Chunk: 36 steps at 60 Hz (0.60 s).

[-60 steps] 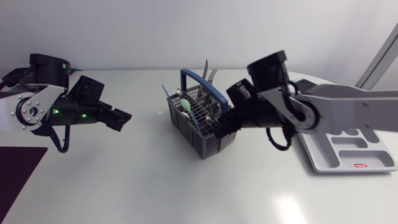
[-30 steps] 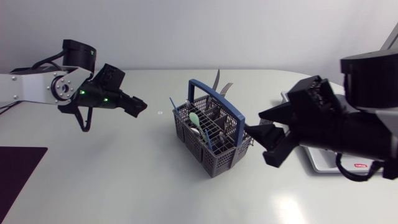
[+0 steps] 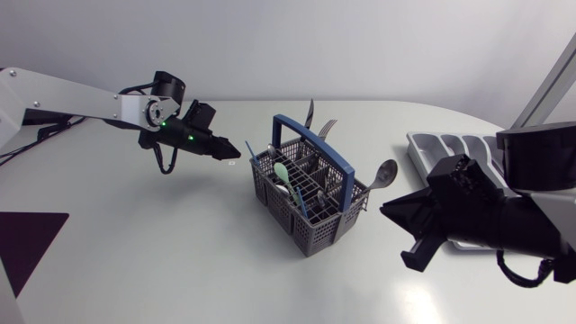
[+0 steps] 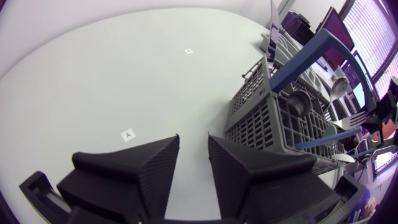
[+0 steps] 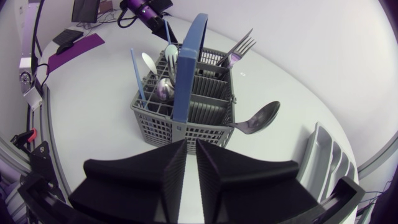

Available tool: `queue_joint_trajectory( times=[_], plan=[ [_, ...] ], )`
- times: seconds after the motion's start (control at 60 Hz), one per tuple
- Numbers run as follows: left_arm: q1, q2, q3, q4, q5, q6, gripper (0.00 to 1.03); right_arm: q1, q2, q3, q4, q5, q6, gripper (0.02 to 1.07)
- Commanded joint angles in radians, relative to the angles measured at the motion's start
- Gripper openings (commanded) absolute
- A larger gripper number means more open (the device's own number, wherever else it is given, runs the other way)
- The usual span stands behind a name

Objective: Sort the cutlery from the basket into the organizer compartments.

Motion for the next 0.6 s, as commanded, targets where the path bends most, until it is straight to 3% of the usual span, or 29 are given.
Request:
queue_joint_trajectory(
  times=[0.0, 0.183, 0.583],
  plan=[
    [-0.005, 0.039, 0.057, -0.033, 0.040, -0.012, 0.20, -0.005, 0.067, -0.032, 0.035, -0.010, -0.039, 0.07],
    [-0.014, 0.084, 0.109, -0.126, 0.091, 0.035, 0.20, -0.002, 0.253, -0.015, 0.156, -0.012, -0.045, 0.07],
    [-0.056, 0.084, 0.091, -0.203, 0.181, 0.101, 0.20, 0.010, 0.488, 0.068, 0.311, -0.007, -0.022, 0.07]
  ],
)
